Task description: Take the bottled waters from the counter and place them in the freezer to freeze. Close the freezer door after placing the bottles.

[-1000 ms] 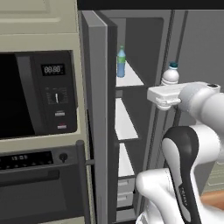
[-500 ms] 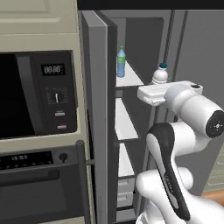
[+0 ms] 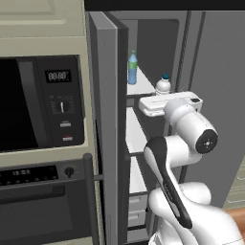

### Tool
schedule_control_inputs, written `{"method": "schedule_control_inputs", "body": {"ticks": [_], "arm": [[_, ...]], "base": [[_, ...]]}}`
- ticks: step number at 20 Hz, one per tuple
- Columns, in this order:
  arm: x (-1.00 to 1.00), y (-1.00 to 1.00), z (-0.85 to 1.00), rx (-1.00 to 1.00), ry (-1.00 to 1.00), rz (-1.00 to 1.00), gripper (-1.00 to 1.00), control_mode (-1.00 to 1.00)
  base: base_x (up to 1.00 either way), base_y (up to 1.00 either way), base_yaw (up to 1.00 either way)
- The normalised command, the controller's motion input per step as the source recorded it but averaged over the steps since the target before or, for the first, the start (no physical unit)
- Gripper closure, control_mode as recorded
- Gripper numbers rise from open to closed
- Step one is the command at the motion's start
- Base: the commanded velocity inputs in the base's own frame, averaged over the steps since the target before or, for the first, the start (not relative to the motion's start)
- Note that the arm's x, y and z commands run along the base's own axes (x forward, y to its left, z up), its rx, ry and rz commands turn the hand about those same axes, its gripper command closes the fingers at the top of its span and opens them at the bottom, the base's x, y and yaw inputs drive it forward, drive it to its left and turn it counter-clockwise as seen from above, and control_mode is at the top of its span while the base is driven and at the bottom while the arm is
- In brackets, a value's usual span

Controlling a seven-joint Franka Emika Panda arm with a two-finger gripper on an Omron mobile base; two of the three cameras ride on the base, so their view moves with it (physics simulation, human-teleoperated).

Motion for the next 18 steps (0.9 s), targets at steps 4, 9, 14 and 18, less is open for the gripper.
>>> {"method": "schedule_control_inputs", "body": {"ticks": [4, 9, 14, 18], "arm": [[0.31, 0.15, -0.01, -0.01, 0.02, -0.03, 1.0, -1.0], [0.23, 0.04, 0.0, -0.06, 0.13, -0.05, 1.0, -1.0], [0.23, 0.02, 0.0, -0.06, 0.11, -0.06, 1.0, -1.0], [0.08, 0.0, 0.0, 0.0, 0.0, -0.02, 1.0, -1.0]], "base": [[0.0, 0.0, 0.0], [0.0, 0.0, 0.0], [0.0, 0.0, 0.0], [0.0, 0.0, 0.0]]}}
